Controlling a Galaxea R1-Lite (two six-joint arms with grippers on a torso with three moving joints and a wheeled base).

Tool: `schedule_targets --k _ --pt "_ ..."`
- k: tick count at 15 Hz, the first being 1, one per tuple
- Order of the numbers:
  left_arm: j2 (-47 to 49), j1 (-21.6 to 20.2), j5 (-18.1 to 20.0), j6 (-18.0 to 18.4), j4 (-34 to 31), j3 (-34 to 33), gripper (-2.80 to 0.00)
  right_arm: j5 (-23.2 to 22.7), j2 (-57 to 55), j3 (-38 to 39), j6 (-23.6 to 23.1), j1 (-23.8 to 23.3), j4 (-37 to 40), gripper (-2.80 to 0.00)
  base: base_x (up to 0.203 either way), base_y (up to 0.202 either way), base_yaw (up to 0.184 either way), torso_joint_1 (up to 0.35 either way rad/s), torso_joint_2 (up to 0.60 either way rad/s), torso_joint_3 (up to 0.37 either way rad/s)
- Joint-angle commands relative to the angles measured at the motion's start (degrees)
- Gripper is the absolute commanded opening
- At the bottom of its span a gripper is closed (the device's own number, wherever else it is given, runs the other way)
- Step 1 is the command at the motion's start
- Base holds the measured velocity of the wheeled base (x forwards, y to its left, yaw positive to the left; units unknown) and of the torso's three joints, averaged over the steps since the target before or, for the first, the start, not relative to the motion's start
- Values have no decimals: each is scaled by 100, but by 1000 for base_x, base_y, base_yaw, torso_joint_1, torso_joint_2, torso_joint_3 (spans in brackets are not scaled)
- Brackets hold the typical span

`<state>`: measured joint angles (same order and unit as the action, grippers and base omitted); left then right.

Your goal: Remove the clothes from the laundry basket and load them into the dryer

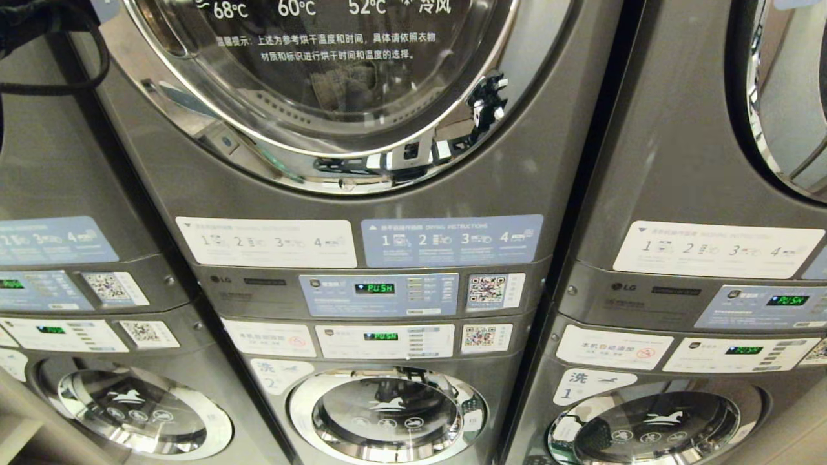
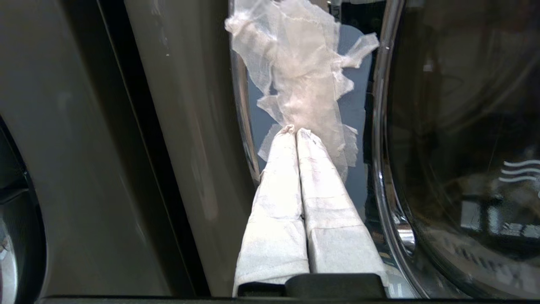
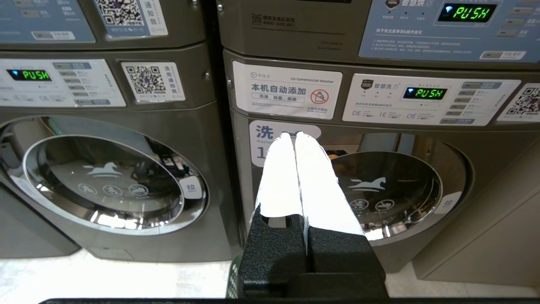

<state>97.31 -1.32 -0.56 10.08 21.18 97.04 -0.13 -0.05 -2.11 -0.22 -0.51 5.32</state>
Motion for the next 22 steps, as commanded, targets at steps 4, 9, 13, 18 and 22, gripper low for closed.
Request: schedule_targets --k 4,9,13,18,22 --pt "-65 -1 -34 8 16 29 -280 -4 5 -1 -5 4 5 -280 0 0 0 0 0 0" --pt "-1545 15 -267 82 -206 -851 -280 -4 5 -9 -5 6 5 -280 0 0 0 1 7 2" --pt "-2909 40 -262 389 -599 -1805 -280 -4 5 0 22 7 4 -280 0 0 0 0 0 0" --pt "-4797 52 -116 514 -1098 -4840 -280 -4 5 0 30 7 -4 -280 0 0 0 0 0 0" --pt "-6560 52 26 292 -1632 -7678 -280 -4 5 0 30 7 -4 -280 0 0 0 0 0 0"
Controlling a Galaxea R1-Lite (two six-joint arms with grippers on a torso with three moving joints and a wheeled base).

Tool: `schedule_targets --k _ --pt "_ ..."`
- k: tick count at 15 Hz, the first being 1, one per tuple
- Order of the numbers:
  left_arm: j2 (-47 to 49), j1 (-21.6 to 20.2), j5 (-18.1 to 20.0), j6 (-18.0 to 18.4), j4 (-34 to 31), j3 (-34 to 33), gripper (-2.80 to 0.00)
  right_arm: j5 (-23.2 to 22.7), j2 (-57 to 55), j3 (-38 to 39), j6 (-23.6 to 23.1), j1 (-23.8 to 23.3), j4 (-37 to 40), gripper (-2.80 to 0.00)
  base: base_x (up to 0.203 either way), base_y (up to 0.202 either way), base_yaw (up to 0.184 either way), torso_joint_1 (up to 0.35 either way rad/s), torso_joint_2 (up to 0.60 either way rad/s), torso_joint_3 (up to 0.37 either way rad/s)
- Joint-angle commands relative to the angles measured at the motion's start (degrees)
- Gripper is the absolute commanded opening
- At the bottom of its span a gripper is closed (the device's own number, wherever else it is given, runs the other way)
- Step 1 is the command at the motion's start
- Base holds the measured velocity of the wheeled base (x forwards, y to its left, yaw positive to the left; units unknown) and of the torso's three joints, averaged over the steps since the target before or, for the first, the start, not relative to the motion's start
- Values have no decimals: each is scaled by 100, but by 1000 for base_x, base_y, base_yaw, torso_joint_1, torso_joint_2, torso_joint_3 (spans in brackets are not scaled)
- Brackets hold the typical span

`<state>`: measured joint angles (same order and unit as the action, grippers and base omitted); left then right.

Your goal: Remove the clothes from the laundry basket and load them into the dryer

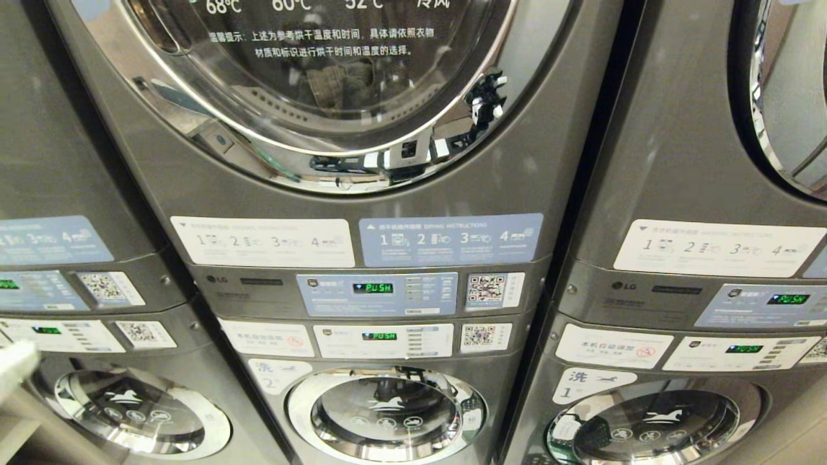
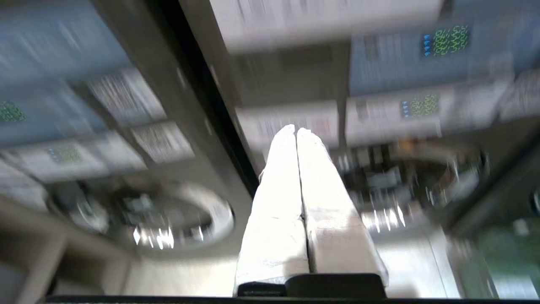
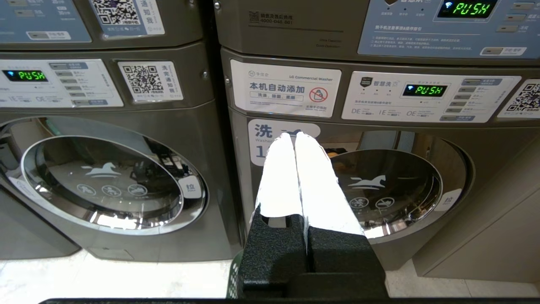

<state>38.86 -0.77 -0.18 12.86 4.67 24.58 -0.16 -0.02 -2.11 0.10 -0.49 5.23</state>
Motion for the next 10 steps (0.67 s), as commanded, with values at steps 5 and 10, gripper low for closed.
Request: schedule_targets --k 5,10 --pt "-2775 81 322 -220 -546 -2230 -280 -2 2 0 -10 -4 4 -280 0 0 0 0 0 0" --pt "-3889 78 379 -428 -692 -2385 -280 -59 2 9 -265 -1 4 -280 0 0 0 0 0 0"
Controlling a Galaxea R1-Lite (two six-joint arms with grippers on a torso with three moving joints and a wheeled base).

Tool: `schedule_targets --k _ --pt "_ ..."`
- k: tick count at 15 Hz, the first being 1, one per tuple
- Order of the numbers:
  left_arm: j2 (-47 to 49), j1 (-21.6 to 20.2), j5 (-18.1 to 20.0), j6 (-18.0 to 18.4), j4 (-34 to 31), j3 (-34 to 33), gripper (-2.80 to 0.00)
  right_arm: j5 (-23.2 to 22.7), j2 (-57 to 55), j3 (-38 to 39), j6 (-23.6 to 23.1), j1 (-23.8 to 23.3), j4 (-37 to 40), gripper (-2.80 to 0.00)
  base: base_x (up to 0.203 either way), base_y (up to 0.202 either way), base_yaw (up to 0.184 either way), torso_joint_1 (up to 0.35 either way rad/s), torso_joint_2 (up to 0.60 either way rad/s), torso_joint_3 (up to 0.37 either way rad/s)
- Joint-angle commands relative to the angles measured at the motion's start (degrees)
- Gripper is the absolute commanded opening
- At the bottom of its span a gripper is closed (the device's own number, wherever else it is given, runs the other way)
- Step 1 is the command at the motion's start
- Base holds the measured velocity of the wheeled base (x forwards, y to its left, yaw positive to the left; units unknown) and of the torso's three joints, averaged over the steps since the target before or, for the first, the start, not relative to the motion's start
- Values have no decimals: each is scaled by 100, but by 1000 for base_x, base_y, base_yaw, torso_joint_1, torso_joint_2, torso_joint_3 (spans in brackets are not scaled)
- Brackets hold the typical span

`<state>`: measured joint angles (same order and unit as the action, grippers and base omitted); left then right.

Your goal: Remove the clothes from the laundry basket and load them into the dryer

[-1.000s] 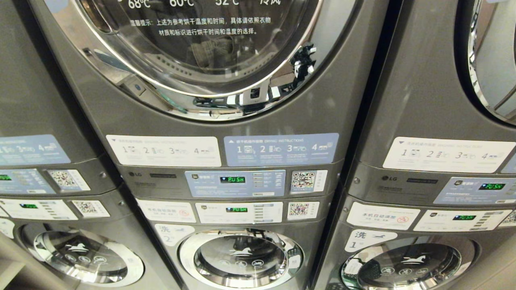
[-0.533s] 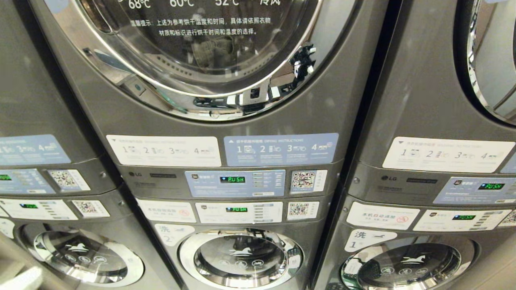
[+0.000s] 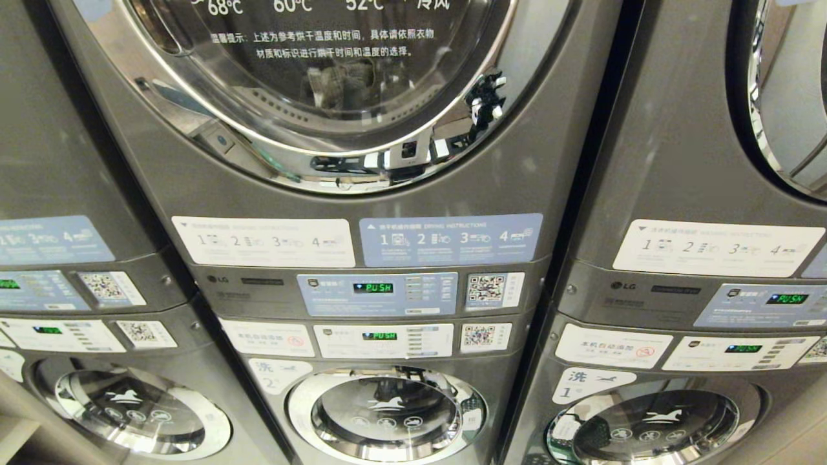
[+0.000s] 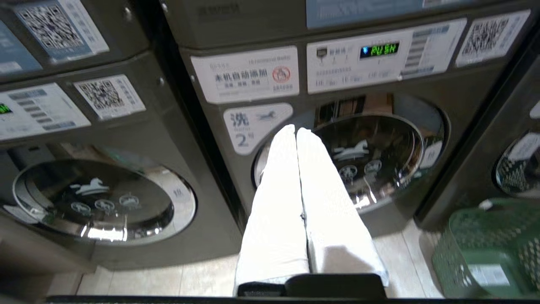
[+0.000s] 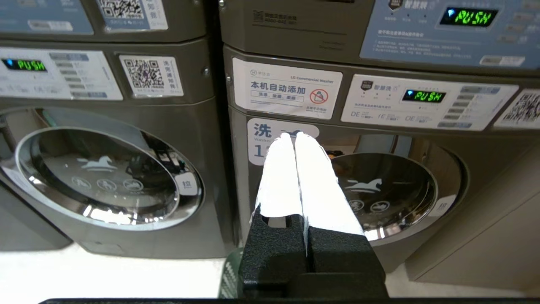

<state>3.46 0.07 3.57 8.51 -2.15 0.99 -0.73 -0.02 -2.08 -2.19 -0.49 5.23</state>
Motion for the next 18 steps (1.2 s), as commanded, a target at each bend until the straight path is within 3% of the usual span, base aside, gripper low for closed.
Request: schedule_targets --k 1,5,18 --pt "-346 -7 -9 -7 11 -38 -280 -15 2 6 -96 1 4 -280 0 0 0 0 0 0" --pt "-346 -7 -208 -359 136 -73 -280 26 2 -11 79 -4 22 -280 0 0 0 0 0 0" --pt "-346 -7 -285 -385 136 -73 -280 50 2 -2 192 -4 13 -280 0 0 0 0 0 0"
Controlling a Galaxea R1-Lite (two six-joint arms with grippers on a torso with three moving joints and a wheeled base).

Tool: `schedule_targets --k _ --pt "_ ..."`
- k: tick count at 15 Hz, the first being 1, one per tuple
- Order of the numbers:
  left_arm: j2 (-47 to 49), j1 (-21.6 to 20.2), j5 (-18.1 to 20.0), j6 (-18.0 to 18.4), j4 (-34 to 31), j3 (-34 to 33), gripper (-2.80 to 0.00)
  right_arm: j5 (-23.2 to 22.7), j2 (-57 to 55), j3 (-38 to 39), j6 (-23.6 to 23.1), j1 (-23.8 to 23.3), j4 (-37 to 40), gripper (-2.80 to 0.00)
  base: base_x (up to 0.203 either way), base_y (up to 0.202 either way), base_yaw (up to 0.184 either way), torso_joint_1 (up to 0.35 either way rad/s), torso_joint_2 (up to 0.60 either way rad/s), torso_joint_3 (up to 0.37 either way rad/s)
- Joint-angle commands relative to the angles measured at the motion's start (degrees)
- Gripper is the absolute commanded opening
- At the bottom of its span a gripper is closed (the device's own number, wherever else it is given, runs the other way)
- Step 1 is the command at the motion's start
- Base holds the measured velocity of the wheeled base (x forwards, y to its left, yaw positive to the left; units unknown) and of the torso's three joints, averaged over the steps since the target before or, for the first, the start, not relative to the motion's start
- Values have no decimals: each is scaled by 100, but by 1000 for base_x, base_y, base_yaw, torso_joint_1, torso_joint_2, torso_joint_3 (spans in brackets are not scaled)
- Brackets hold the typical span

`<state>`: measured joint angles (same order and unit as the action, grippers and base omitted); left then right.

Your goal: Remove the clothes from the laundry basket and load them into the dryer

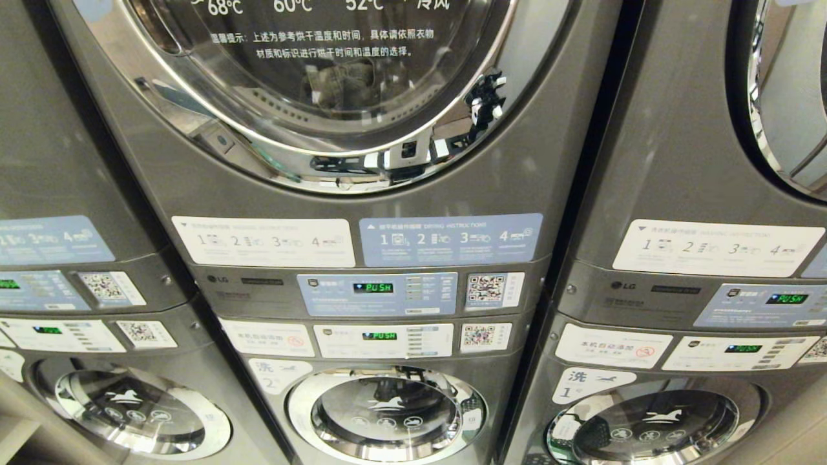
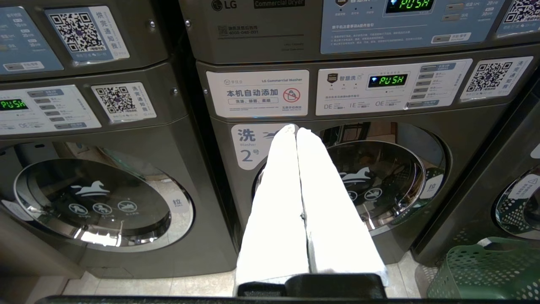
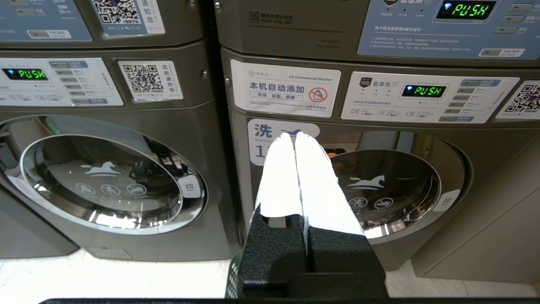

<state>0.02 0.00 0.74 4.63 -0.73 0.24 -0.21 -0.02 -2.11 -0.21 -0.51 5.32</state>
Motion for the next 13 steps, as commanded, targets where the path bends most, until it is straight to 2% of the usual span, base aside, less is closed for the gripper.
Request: schedule_targets --k 1,5,8,13 --pt "-2 0 -4 3 -6 2 -280 -5 2 0 -6 0 5 -280 0 0 0 0 0 0" --pt "-2 0 -4 3 -6 2 -280 -6 2 15 -77 -2 -4 -280 0 0 0 0 0 0" --pt "-2 0 -4 3 -6 2 -280 -50 2 9 -334 3 -4 -280 0 0 0 0 0 0" --pt "-2 0 -4 3 -6 2 -280 -6 2 9 -105 -2 -4 -280 0 0 0 0 0 0"
